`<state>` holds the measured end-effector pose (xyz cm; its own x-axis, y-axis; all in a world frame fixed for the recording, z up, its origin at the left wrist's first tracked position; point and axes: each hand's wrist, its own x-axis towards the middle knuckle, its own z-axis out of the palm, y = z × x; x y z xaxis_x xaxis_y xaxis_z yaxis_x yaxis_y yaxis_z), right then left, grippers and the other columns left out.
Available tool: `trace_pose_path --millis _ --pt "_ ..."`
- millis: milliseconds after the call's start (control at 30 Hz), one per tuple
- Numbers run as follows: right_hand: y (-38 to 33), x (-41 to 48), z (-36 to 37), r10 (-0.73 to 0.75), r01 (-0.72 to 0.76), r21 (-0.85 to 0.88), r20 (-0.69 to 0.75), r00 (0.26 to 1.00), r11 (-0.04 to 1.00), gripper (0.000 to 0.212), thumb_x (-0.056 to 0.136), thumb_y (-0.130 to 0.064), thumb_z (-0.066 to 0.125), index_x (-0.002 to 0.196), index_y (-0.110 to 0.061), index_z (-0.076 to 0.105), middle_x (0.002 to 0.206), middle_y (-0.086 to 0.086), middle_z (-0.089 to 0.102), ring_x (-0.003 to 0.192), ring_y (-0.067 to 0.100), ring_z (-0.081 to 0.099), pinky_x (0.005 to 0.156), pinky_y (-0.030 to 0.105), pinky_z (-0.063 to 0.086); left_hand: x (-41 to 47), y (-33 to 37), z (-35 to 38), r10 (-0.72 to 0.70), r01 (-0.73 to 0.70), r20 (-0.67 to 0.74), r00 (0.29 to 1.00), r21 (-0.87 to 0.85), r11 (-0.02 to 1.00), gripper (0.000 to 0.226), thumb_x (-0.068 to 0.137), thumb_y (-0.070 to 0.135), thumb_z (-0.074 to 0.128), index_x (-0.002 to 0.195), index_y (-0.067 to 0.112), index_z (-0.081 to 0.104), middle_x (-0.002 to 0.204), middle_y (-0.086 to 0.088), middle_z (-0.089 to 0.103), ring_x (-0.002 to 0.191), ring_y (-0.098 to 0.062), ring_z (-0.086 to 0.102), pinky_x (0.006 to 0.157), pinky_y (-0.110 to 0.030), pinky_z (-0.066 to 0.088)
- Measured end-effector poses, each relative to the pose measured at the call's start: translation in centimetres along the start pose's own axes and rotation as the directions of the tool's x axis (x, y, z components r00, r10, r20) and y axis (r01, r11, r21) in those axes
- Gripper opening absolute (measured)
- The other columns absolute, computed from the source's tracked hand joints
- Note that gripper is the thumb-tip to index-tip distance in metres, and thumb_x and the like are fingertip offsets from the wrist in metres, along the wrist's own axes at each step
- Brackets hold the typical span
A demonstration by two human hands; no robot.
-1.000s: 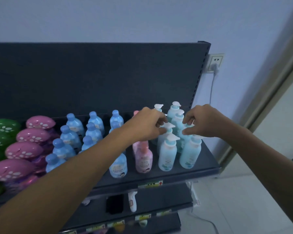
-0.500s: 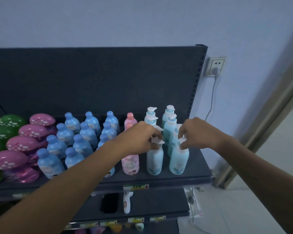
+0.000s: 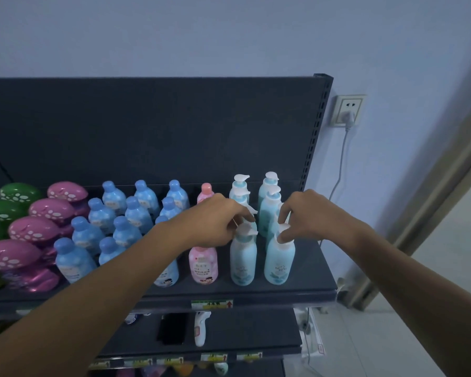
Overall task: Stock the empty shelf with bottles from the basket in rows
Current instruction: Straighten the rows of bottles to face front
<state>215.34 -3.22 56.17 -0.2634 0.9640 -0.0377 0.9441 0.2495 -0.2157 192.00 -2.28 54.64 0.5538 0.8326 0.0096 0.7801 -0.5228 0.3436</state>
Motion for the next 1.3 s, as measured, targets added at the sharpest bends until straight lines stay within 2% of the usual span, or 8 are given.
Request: trace_pose_path --millis 100,200,400,567,767,900,1133,1300 --pt "0.3 0.5 -2.0 0.03 -0.028 0.022 -0.096 0.995 0.999 0.03 0.07 -0.05 0.082 0.088 -0.028 0.073 0.081 -0.014 0.067 0.082 0.012 0.066 0.076 0.033 0.057 0.4 -0.5 -1.3 -0.033 0.033 -0.036 0.999 0.01 0.999 0.045 0.088 -0.002 0.053 0.12 0.024 0.072 0.108 0.009 0.073 0.102 -0.006 0.066 0.092 -0.032 0.056" --pt "0.9 1.9 -3.0 0.072 -0.058 0.078 -0.186 0.98 0.995 0.024 0.074 -0.043 0.081 0.092 -0.027 0.075 0.08 -0.013 0.071 0.079 0.011 0.068 0.077 0.034 0.059 1.7 -0.9 -1.5 -0.039 0.045 -0.151 0.988 0.037 0.998 0.035 0.087 0.006 0.062 0.115 0.025 0.073 0.104 0.012 0.074 0.094 -0.007 0.067 0.088 -0.034 0.057" --pt "1.8 4.0 -0.6 0.06 -0.059 0.031 -0.035 0.998 0.998 0.045 0.073 -0.041 0.082 0.113 -0.024 0.072 0.101 -0.006 0.071 0.09 0.016 0.067 0.081 0.033 0.057 3.9 -1.1 0.2 -0.063 0.073 -0.101 0.993 0.097 0.993 0.039 0.084 0.039 0.074 0.122 0.037 0.067 0.091 0.018 0.063 0.085 -0.003 0.061 0.094 -0.043 0.048" --pt "2.8 4.6 0.9 0.1 -0.099 0.045 -0.032 0.994 0.994 0.039 0.071 -0.038 0.081 0.096 -0.009 0.072 0.095 0.006 0.07 0.081 0.024 0.065 0.067 0.034 0.053 4.5 -1.3 1.3 -0.114 0.117 -0.129 0.985 0.015 0.993 0.029 0.087 0.039 0.074 0.115 0.037 0.072 0.1 0.014 0.074 0.077 0.002 0.059 0.098 -0.04 0.045" --pt "3.1 5.1 1.3 0.116 -0.107 0.129 -0.062 0.991 0.986 0.047 0.066 -0.037 0.082 0.085 0.004 0.068 0.08 0.017 0.067 0.06 0.02 0.05 0.054 0.03 0.041 4.7 -1.4 1.2 -0.163 0.17 -0.144 0.976 0.031 0.985 0.028 0.089 0.035 0.073 0.117 0.036 0.073 0.077 0.015 0.064 0.097 -0.017 0.058 0.097 -0.044 0.046" --pt "3.0 5.1 1.5 0.09 -0.081 0.121 -0.069 0.994 0.989 0.044 0.066 -0.039 0.083 0.086 -0.001 0.072 0.088 0.012 0.071 0.081 0.028 0.068 0.064 0.037 0.056 4.8 -1.7 1.4 -0.159 0.167 -0.141 0.977 0.051 0.985 0.029 0.089 0.035 0.073 0.118 0.037 0.073 0.067 0.018 0.056 0.098 -0.025 0.057 0.095 -0.043 0.048" --pt "2.9 5.0 0.9 0.094 -0.091 0.126 -0.017 0.995 0.988 0.041 0.068 -0.042 0.085 0.09 -0.009 0.073 0.092 0.003 0.069 0.083 0.021 0.065 0.071 0.035 0.056 5.2 -2.5 1.6 -0.181 0.187 -0.119 0.976 0.044 0.981 0.035 0.086 0.036 0.074 0.121 0.04 0.071 0.076 0.016 0.059 0.101 -0.029 0.054 0.089 -0.043 0.052" --pt "3.2 6.0 0.0 0.129 -0.123 0.138 -0.035 0.991 0.983 0.058 0.064 -0.059 0.079 0.095 -0.01 0.073 0.092 0.007 0.074 0.086 0.024 0.07 0.079 0.041 0.06 5.1 -2.2 1.3 -0.154 0.163 -0.121 0.981 0.063 0.985 0.035 0.089 0.025 0.072 0.124 0.032 0.072 0.086 0.011 0.068 0.104 -0.024 0.055 0.094 -0.038 0.048"
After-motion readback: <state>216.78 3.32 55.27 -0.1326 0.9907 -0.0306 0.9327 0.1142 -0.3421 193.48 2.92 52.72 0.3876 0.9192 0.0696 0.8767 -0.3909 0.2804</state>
